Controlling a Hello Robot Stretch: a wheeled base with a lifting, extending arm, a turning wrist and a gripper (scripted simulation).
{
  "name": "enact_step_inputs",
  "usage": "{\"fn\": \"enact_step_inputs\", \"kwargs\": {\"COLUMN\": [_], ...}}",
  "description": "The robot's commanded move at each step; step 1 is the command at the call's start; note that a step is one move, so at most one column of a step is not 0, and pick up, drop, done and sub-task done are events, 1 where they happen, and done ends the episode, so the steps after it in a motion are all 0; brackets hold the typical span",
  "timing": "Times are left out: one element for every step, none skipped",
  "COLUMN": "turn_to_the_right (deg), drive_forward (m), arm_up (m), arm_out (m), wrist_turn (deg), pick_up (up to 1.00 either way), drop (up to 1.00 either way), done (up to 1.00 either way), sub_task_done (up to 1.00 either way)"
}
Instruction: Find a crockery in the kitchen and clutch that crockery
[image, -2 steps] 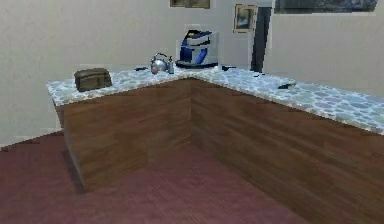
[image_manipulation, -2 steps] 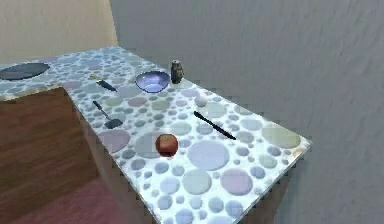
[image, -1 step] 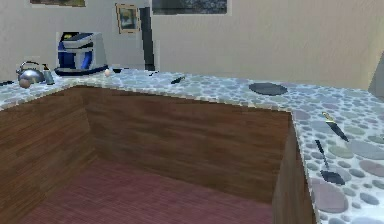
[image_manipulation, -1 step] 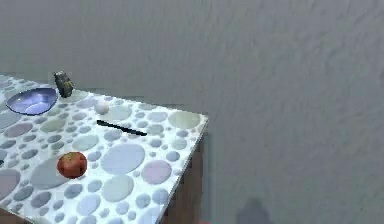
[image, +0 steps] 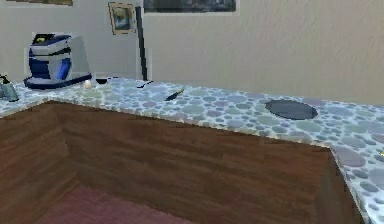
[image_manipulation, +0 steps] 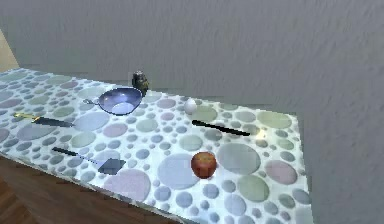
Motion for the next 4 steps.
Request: {"fn": "enact_step_inputs", "kwargs": {"turn_to_the_right": [-15.0,0.0,0.0,0.0], "drive_forward": [0.00,0.00,0.00,0.00], "arm_up": [0.00,0.50,0.38,0.00], "arm_out": [0.00,0.00,0.00,0.46], "wrist_turn": [0.0,0.0,0.0,0.0], "pick_up": [0.00,0.00,0.00,0.00], "drop": [0.00,0.00,0.00,0.00], "done": [0.00,0.00,0.00,0.00], "sub_task_done": [0.00,0.00,0.00,0.00]}}
